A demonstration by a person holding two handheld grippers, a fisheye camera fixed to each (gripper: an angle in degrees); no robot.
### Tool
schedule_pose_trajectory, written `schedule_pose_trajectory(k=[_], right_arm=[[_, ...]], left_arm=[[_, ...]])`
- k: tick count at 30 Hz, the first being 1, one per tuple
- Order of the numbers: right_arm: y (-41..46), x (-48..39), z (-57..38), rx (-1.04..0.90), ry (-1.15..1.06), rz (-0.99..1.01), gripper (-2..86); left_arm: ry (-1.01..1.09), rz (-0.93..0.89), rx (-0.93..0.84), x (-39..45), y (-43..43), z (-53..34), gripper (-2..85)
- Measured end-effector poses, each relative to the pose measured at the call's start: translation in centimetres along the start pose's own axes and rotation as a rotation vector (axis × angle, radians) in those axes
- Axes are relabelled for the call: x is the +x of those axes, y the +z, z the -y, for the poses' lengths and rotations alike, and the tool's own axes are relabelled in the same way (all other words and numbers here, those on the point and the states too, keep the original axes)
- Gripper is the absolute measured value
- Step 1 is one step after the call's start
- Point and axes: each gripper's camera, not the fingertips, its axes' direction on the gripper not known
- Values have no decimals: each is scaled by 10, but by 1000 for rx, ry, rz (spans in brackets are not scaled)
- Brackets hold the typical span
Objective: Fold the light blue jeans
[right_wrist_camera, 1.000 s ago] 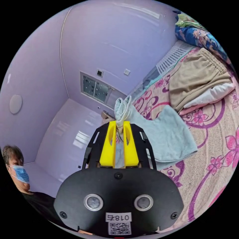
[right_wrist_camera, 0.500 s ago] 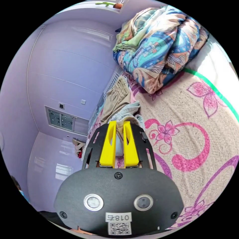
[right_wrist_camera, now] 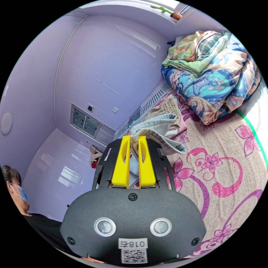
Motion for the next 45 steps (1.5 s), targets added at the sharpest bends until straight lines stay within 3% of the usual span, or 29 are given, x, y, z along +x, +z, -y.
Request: schedule_pose_trajectory(k=[6,12,16,23,28,33,38,45], right_arm=[[-26,-12,-4,23,10,15,52],[-50,-32,-1,36,7,118,52],[-71,-43,0,58,66,170,52],[-153,-85,-3,137,5,295,29],[-223,-120,-7,188,-113,321,51],[-224,-103,-9,190,-17,301,50],[-219,-106,6,300,1,392,49],[-205,-111,29,311,-58,262,52]], left_arm=[[-61,70,-36,7,25,20,158],[-11,-46,-57,4,26,28,84],[-106,-331,6,-36,8,34,38],[88,-726,102,-47,-85,29,31],[171,-829,132,-63,-158,43,32],[130,-850,76,-63,-146,67,31],[273,-1074,158,1,-155,108,33],[376,-931,50,51,-122,155,39]])
